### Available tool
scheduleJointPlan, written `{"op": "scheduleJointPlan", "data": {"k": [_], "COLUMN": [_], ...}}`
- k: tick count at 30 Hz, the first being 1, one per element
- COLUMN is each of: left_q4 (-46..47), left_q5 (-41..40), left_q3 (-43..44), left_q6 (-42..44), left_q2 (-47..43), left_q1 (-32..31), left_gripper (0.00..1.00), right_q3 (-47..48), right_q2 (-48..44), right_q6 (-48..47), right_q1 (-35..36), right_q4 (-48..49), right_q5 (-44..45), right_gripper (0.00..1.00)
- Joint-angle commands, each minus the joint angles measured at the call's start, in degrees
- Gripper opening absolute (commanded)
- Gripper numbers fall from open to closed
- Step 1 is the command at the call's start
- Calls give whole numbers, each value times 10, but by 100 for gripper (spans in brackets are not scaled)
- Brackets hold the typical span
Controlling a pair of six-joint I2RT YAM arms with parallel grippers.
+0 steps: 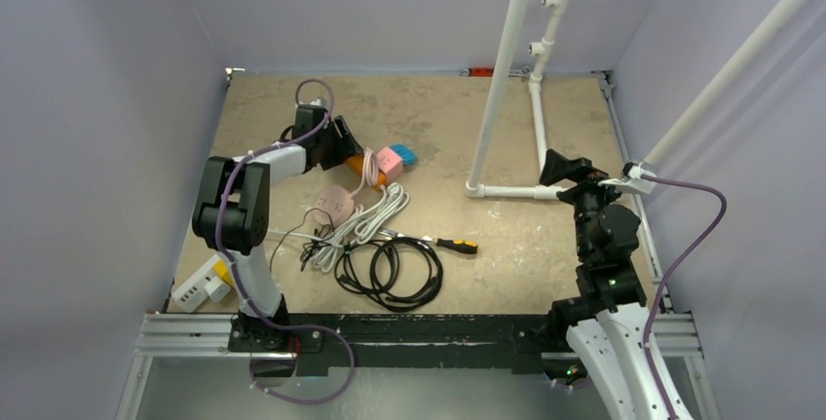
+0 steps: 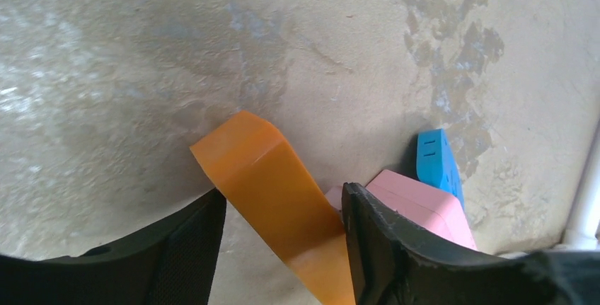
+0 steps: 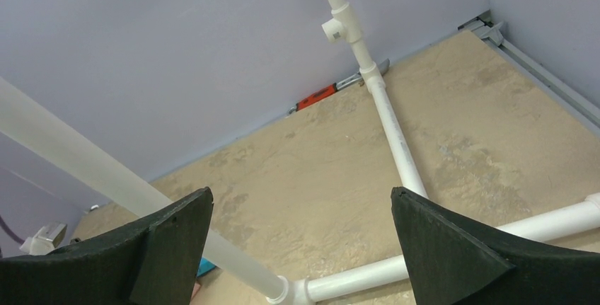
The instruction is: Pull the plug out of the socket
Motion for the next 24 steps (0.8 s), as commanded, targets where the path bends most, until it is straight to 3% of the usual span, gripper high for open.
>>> {"op": "scheduleJointPlan", "data": {"k": [1, 10, 16, 24], "left_q4": [-23, -50, -124, -167], "left_q5": [50, 86, 65, 139], "left_q3": [30, 57, 101, 135], "left_q6": [42, 102, 172, 209], "left_q2": [25, 24, 50, 83], "left_q1": [0, -21, -70, -85], "left_gripper": [55, 44, 39, 34], "right_q3": [20, 22, 21, 19], "right_q2": [-3, -8, -10, -17], "right_q6": [-12, -13, -11, -10], "right_q1": [-1, 0, 0, 0], "right_q4": [-1, -18, -25, -36], "right_q5": [-2, 22, 28, 32], "right_gripper": [99, 99, 99, 99]}}
